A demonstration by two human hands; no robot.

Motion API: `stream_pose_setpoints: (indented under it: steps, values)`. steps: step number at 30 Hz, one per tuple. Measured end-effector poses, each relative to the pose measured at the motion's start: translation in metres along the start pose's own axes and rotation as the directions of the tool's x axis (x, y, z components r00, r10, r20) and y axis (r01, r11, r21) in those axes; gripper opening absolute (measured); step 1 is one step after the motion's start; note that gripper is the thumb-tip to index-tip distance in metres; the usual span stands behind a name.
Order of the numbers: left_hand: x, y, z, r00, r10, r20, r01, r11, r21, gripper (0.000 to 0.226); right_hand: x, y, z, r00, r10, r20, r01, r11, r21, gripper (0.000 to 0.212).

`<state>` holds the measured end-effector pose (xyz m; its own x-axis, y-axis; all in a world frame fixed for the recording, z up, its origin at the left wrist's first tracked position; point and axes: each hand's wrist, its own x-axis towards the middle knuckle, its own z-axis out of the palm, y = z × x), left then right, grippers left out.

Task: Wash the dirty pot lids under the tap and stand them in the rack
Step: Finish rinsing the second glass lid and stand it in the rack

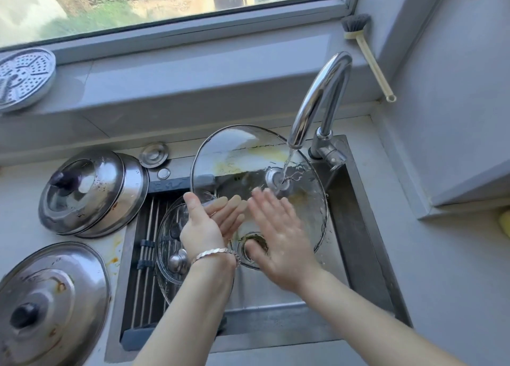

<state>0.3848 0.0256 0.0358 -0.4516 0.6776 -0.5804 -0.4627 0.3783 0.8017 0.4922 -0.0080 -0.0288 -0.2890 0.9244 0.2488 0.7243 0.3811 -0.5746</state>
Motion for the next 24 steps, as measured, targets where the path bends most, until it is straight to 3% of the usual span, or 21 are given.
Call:
stream_pose_setpoints:
  steps: [1,3,7,9,11,14,16,18,19,21,24]
  values:
    - [-0.002,-0.001,0.001,1.000,0.004,-0.013,-0.005,0.999,-0.048,0.057,0.001,0.000,-0.001,0.990,0.138,-0.013,-0.137,0.989,0.048,0.061]
    - [-0.004,-0.002,0.000,0.999,0.005,-0.048,-0.010,0.994,-0.110,0.057,0.002,-0.001,0.000,0.966,0.257,-0.011,-0.256,0.966,0.038,0.067]
    - [-0.002,-0.006,-0.005,0.995,-0.016,-0.100,0.000,0.987,-0.158,0.057,-0.002,-0.014,-0.001,0.959,0.268,0.093,-0.271,0.962,0.020,0.083]
    - [-0.003,-0.009,-0.008,0.993,-0.024,-0.113,0.006,0.987,-0.163,0.057,-0.002,-0.024,0.000,0.927,0.343,0.149,-0.348,0.937,0.006,0.090]
    - [-0.004,-0.011,-0.010,0.992,-0.029,-0.122,0.008,0.985,-0.173,0.057,-0.002,-0.036,0.007,0.919,0.365,0.146,-0.354,0.930,-0.098,0.092]
    - [-0.005,-0.010,-0.013,0.991,-0.019,-0.131,-0.007,0.981,-0.194,0.057,0.001,-0.036,0.011,0.947,0.315,0.057,-0.309,0.946,-0.096,0.084]
    - [-0.005,-0.006,-0.016,0.989,-0.009,-0.146,-0.023,0.977,-0.212,0.057,0.009,-0.014,0.003,0.883,0.453,0.122,-0.455,0.890,-0.015,0.080]
    - [-0.007,-0.004,-0.021,0.987,0.001,-0.161,-0.035,0.977,-0.212,0.057,0.020,0.012,-0.009,0.742,0.654,0.147,-0.666,0.745,0.042,0.071]
    - [-0.007,-0.003,-0.022,0.986,0.003,-0.165,-0.039,0.976,-0.214,0.057,0.023,0.019,-0.013,0.706,0.693,0.143,-0.705,0.707,0.054,0.069]
    - [-0.006,-0.002,-0.023,0.987,-0.004,-0.160,-0.032,0.974,-0.226,0.057,0.020,0.006,-0.013,0.774,0.619,0.137,-0.624,0.781,-0.006,0.071]
    - [-0.004,-0.002,-0.021,0.988,-0.016,-0.156,-0.019,0.975,-0.223,0.056,-0.001,-0.030,-0.004,0.930,0.320,0.182,-0.322,0.946,-0.020,0.076]
